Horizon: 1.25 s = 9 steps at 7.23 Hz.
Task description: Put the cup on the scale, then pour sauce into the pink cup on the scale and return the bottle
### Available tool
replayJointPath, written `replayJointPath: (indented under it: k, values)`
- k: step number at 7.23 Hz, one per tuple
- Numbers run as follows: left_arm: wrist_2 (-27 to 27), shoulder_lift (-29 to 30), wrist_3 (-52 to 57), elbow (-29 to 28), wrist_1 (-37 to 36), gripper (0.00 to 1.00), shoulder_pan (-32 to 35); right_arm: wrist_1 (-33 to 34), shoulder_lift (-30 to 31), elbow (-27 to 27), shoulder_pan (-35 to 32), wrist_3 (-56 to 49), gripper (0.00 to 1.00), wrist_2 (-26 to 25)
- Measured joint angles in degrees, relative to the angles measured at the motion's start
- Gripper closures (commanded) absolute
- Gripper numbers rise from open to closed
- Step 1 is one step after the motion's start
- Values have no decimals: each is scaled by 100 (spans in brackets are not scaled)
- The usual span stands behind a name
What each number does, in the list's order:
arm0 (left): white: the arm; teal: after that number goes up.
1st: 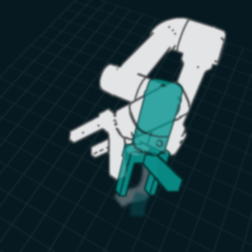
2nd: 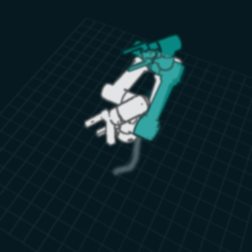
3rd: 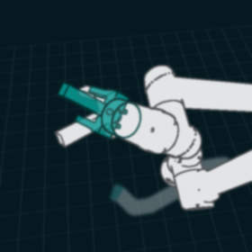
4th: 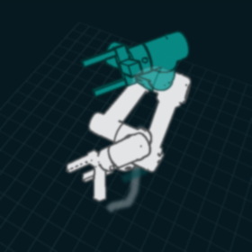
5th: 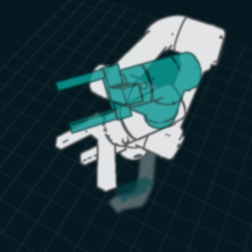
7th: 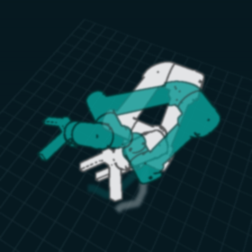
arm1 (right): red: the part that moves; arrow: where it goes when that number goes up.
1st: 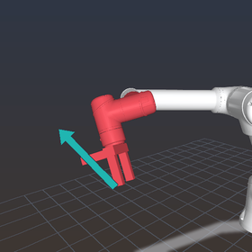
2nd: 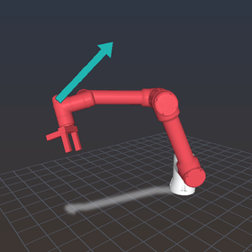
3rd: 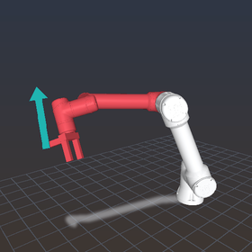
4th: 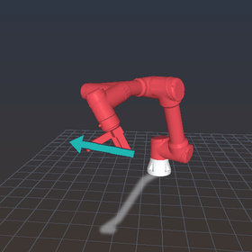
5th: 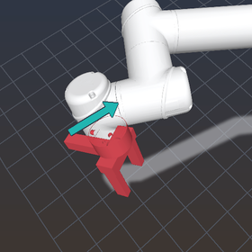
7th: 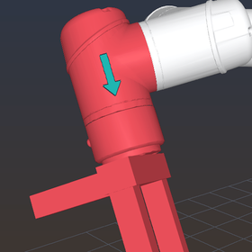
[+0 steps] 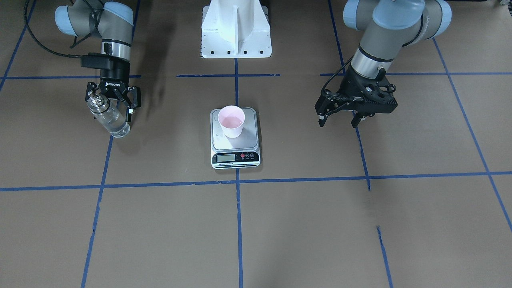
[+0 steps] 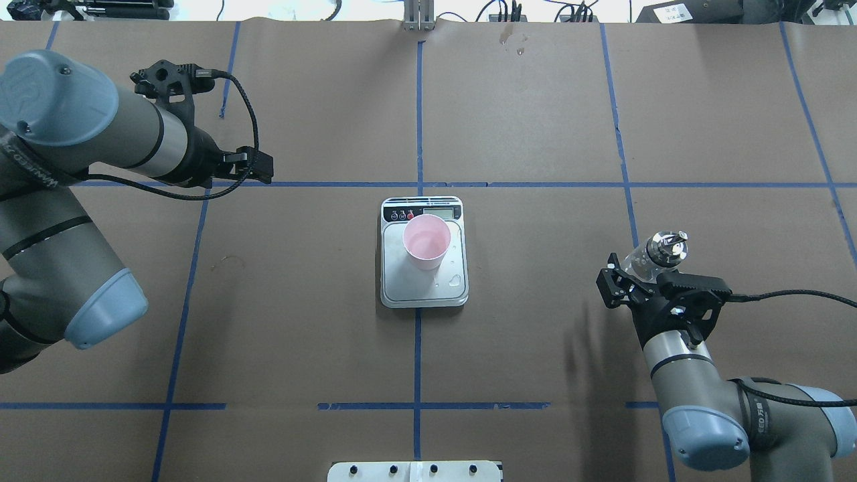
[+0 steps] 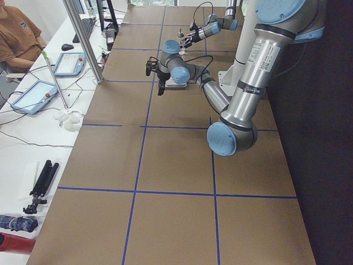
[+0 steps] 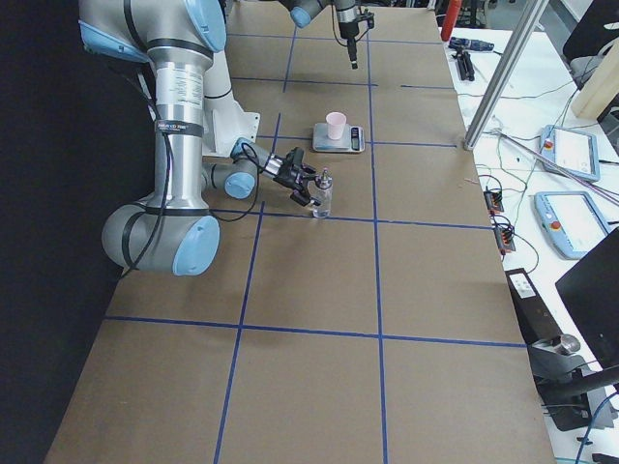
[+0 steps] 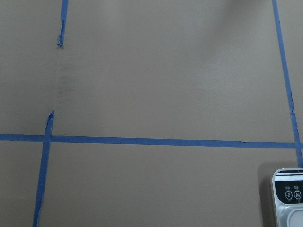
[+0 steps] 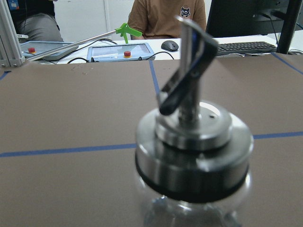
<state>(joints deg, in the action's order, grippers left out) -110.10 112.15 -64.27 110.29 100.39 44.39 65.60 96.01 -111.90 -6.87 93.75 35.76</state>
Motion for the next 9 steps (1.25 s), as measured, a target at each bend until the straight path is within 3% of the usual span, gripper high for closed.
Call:
replayJointPath:
  k: [5,9]
  values:
    - [-8,-17,-177,150,-22,0,-6,-35,820,-460,690,12,0,73]
    - [-10,-29,-172,114,-20,0,-28,-1354,1924,-479,756,-319,0,756]
